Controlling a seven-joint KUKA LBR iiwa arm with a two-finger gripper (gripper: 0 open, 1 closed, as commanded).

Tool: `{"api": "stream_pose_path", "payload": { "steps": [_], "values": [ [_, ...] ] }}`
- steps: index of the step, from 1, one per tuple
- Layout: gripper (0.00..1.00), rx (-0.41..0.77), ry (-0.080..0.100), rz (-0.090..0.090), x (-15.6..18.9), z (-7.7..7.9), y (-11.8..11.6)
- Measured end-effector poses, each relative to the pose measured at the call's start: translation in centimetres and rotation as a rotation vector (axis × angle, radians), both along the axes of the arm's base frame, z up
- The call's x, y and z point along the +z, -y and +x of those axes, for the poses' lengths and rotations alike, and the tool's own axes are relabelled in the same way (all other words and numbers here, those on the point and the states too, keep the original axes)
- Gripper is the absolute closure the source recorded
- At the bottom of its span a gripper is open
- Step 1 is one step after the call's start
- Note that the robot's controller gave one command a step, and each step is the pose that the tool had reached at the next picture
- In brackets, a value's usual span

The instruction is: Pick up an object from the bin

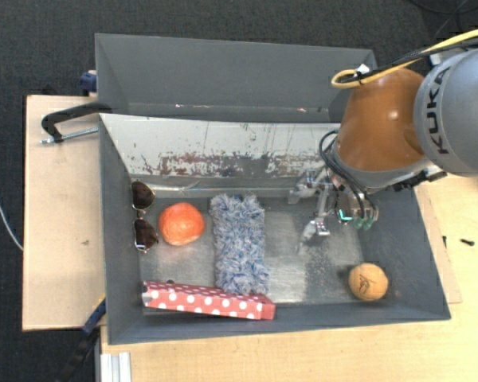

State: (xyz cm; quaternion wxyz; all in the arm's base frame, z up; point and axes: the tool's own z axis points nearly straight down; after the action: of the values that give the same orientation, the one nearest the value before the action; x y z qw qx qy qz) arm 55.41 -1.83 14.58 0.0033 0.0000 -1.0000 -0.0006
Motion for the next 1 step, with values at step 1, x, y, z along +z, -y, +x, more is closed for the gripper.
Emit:
{"api": "stream_pose_path", "payload": {
  "steps": [1],
  "values": [
    [0.0, 0.071, 0.012, -0.003, -0.97, 1.01, -1.38]
  ]
}}
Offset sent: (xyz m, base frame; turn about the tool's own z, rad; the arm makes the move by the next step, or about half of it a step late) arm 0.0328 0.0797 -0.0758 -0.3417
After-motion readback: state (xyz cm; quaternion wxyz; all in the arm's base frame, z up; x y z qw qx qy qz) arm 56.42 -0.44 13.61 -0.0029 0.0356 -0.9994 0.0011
